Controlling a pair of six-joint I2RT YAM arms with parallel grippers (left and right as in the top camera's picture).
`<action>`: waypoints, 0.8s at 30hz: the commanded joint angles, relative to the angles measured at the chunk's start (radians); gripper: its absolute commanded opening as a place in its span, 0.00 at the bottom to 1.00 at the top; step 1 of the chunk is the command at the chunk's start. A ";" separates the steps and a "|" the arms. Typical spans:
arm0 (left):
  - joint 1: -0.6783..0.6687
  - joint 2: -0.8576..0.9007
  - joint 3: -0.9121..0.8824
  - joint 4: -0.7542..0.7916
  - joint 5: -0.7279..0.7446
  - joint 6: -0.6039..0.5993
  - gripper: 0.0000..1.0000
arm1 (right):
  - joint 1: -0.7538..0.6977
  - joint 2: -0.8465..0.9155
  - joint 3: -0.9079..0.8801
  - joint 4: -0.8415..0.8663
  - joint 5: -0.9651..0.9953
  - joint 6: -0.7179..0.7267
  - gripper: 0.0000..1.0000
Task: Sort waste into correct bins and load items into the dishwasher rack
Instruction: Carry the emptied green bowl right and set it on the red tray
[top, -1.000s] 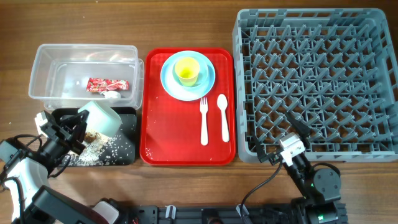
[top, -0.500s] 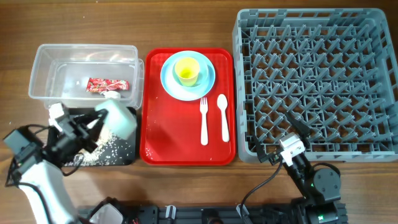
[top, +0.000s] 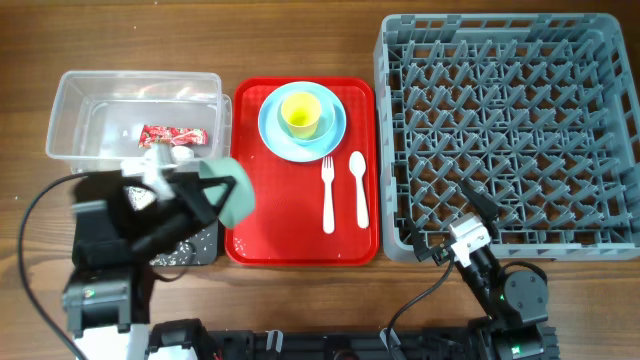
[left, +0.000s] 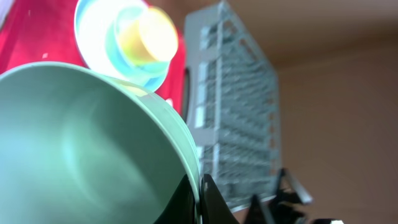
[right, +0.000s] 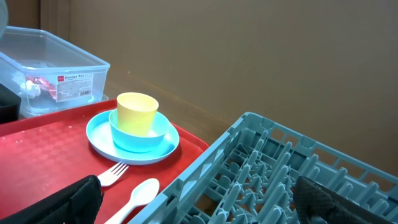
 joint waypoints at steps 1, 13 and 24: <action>-0.219 0.038 0.013 0.005 -0.349 -0.040 0.04 | 0.000 -0.008 -0.001 0.003 -0.006 -0.001 1.00; -0.705 0.428 0.013 0.055 -0.785 -0.092 0.04 | 0.000 -0.008 -0.001 0.003 -0.006 -0.001 1.00; -0.730 0.662 0.013 0.106 -0.892 -0.090 0.04 | 0.000 -0.008 -0.001 0.003 -0.006 -0.002 1.00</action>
